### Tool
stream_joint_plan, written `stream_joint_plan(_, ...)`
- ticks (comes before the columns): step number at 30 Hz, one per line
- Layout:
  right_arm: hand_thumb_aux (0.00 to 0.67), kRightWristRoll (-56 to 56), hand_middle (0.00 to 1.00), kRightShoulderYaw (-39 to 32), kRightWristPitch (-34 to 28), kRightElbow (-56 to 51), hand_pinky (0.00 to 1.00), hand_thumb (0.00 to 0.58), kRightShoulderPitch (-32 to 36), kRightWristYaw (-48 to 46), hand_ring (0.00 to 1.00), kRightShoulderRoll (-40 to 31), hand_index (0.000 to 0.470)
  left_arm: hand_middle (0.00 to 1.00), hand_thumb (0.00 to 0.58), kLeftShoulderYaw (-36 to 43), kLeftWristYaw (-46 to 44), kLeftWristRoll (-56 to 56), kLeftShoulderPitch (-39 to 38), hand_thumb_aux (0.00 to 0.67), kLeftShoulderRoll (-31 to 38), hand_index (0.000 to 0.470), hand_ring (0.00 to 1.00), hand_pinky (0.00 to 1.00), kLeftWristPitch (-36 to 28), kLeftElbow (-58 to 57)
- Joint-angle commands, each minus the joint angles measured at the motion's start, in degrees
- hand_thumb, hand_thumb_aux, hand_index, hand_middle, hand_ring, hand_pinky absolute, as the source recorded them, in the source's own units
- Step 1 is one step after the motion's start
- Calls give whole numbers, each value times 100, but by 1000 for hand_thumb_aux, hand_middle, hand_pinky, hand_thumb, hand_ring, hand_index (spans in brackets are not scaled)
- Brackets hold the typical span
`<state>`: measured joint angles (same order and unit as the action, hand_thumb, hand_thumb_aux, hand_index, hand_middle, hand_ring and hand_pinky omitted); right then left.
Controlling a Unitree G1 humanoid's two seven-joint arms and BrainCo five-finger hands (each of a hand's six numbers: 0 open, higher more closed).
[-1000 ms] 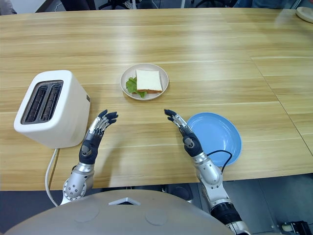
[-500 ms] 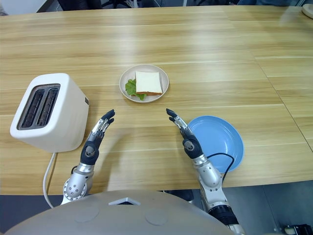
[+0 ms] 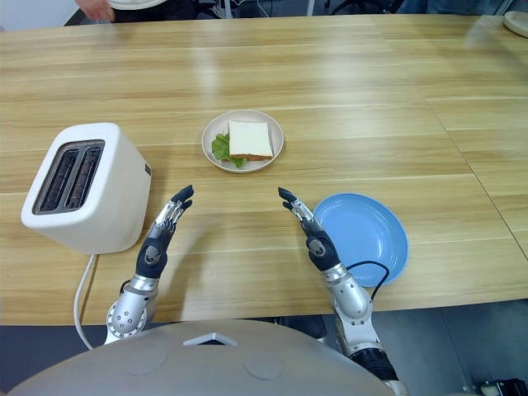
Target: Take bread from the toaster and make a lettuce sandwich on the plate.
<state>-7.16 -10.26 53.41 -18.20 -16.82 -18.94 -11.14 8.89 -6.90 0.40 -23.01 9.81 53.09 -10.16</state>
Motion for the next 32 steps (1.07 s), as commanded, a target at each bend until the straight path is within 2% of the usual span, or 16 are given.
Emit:
stream_joint_plan(1, 0, -40, 0, 77, 15, -118, 0, 0, 9, -51, 0, 60, 0, 0, 0, -47, -47, 66, -4, 0, -25, 0, 0, 0, -4, -76)
stream_joint_plan(32, 0, 219, 0, 257, 452, -924, 0, 0, 284, -112, 0, 184, 0, 0, 0, -140, -127, 76, 27, 0, -112, 0, 0, 0, 9, -132)
